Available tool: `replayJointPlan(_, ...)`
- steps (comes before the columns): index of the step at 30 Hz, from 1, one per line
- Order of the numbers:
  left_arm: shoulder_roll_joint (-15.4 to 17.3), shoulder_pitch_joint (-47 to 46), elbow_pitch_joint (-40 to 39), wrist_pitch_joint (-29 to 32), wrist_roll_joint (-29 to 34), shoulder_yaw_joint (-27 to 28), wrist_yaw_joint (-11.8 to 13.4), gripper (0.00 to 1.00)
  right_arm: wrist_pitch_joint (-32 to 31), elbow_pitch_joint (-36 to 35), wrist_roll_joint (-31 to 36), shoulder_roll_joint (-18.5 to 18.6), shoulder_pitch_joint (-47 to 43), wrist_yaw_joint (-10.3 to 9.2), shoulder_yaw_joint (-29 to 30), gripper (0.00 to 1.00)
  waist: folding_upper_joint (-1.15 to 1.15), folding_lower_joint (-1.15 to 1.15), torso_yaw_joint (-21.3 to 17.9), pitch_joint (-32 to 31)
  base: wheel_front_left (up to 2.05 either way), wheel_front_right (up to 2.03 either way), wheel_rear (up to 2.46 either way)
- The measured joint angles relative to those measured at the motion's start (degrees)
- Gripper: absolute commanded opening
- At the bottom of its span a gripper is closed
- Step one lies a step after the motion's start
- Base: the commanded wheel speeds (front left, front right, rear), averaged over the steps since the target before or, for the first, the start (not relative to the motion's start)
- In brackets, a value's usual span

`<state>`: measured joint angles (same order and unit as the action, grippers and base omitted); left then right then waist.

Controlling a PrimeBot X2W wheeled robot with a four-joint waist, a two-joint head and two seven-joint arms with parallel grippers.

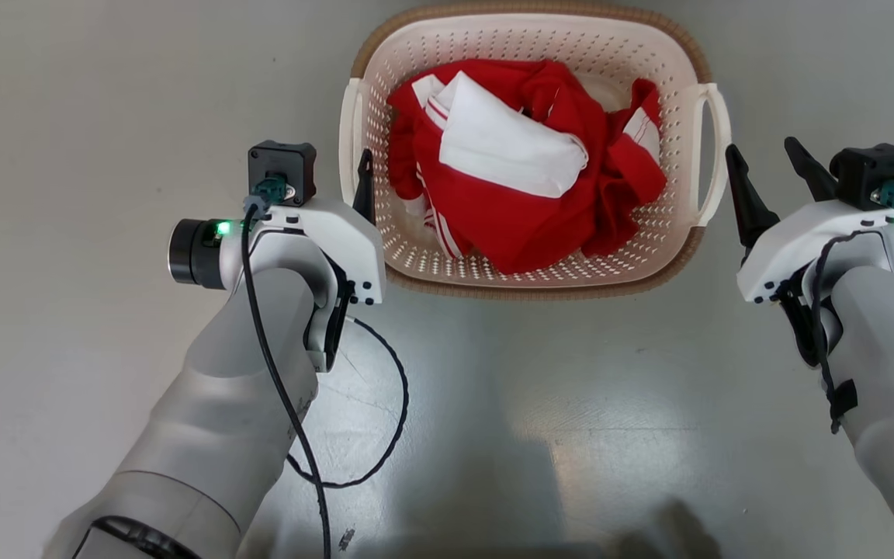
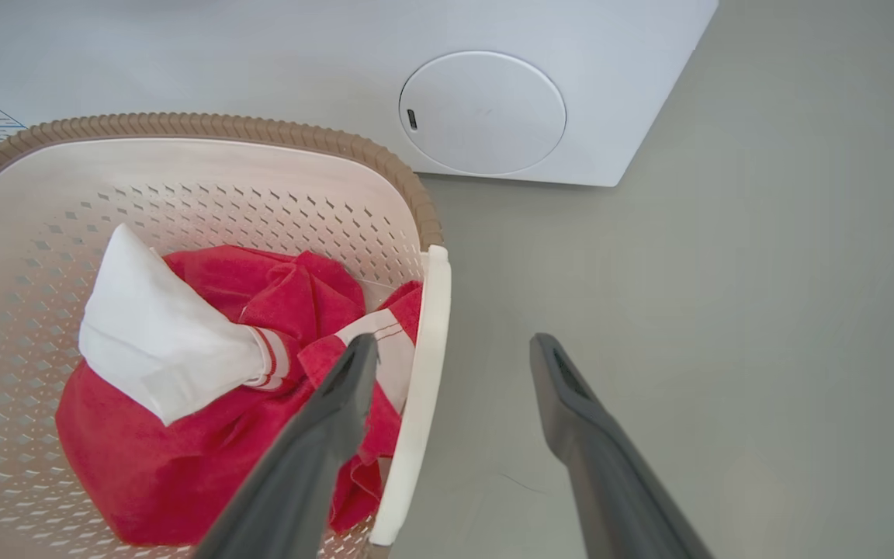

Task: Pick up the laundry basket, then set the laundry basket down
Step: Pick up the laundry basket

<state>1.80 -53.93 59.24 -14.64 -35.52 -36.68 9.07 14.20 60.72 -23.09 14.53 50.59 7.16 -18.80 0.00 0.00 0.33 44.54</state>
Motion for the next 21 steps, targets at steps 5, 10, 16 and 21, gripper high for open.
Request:
replayJointPlan(5, 0.0, -1.2, 1.6, 0.0, -2.9, -3.2, 0.0, 1.00, 0.0, 0.6, -1.4, 0.0, 0.6, 0.00, -1.7, 1.00, 0.00, 0.00, 0.1, 1.4, 0.00, 0.00, 0.00)
replayJointPlan(10, 0.0, -3.0, 2.6, 0.0, -4.6, -5.4, 0.0, 1.00, 0.0, 1.0, -2.2, 0.0, 1.7, 0.00, -3.1, 1.00, 0.00, 0.00, -0.1, 2.3, 0.00, 0.00, 0.00)
replayJointPlan(16, 0.0, -5.1, 4.0, 0.0, -7.1, -8.1, 1.2, 1.00, 0.0, 1.1, -3.6, 0.0, 3.0, 0.00, -4.9, 1.00, 0.00, 0.00, -0.2, 4.0, 0.00, 0.00, 0.00)
replayJointPlan(21, 0.0, -7.0, 4.4, 0.0, -9.2, -10.3, 1.6, 1.00, 0.0, 1.3, -4.6, 0.4, 4.4, 0.00, -6.2, 1.00, 0.00, 0.00, 0.1, 5.9, 0.00, 0.00, 0.00)
